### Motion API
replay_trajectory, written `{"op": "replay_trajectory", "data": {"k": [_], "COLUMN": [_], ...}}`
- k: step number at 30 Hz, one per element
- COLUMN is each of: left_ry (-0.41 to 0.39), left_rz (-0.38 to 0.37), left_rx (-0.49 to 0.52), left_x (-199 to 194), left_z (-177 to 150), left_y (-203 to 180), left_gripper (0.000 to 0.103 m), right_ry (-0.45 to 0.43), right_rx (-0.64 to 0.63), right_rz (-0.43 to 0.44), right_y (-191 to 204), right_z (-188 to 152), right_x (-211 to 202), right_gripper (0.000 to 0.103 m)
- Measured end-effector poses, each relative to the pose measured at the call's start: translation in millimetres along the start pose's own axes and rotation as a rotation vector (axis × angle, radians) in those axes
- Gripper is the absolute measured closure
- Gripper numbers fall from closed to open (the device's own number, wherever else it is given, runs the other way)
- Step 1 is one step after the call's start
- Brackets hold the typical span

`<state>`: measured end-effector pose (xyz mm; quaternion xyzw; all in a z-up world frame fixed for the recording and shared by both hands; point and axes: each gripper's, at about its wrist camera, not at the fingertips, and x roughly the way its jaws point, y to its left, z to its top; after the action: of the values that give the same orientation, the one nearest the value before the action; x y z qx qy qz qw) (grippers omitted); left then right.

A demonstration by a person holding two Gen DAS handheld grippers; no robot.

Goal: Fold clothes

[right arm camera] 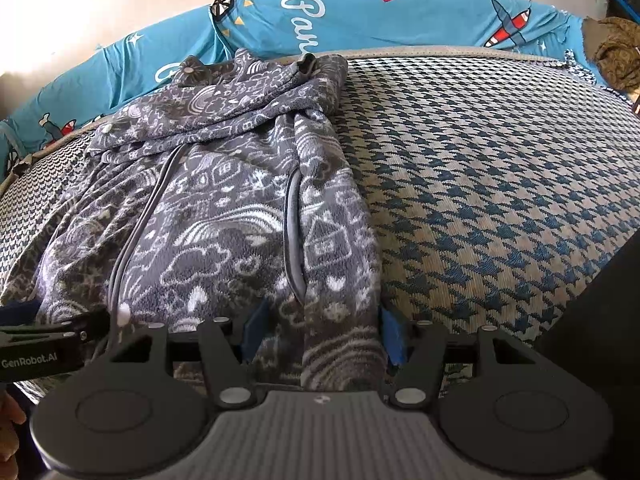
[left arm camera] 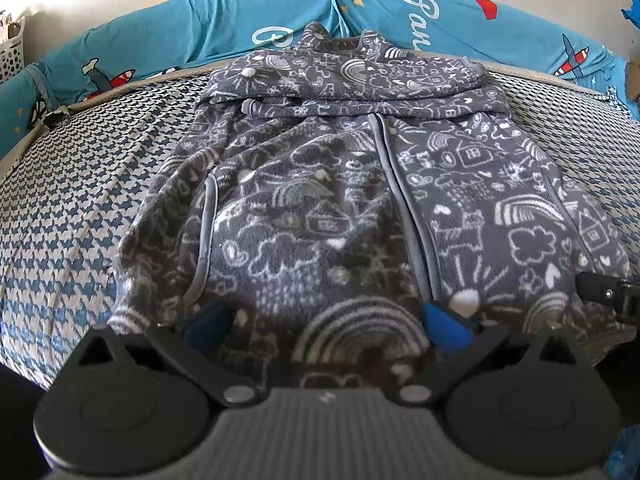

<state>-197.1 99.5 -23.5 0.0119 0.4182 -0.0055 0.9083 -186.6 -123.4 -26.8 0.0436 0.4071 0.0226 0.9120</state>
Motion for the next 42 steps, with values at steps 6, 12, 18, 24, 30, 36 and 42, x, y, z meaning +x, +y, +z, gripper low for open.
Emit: {"op": "replay_trajectory", "data": {"k": [6, 12, 18, 24, 30, 36, 42], "left_ry": [0.0, -0.044, -0.07, -0.067, -0.069, -0.045, -0.037], "left_rz": [0.008, -0.021, -0.019, -0.008, 0.01, 0.016, 0.009], "left_rx": [-0.014, -0.07, -0.11, -0.1, -0.127, -0.141, -0.127], "left_x": [-1, -8, -9, -5, -2, 2, 6], "left_z": [-2, 4, 14, 23, 32, 31, 34], "left_y": [-1, 7, 16, 19, 29, 31, 28], "left_gripper": [0.0, 0.0, 0.0, 0.0, 0.0, 0.0, 0.0], "right_ry": [0.011, -0.012, -0.003, 0.028, 0.033, 0.004, -0.034], "right_rx": [0.015, 0.0, 0.021, 0.078, 0.063, 0.084, 0.081], "right_rz": [-0.004, 0.001, 0.053, 0.086, 0.024, 0.033, 0.089], "right_y": [0, 5, 4, -1, -5, -13, -13], "right_z": [-1, 5, 15, 32, 36, 36, 50], "right_x": [0, -6, -2, 5, 3, -4, -4], "right_gripper": [0.045, 0.045, 0.045, 0.045, 0.045, 0.045, 0.045]}}
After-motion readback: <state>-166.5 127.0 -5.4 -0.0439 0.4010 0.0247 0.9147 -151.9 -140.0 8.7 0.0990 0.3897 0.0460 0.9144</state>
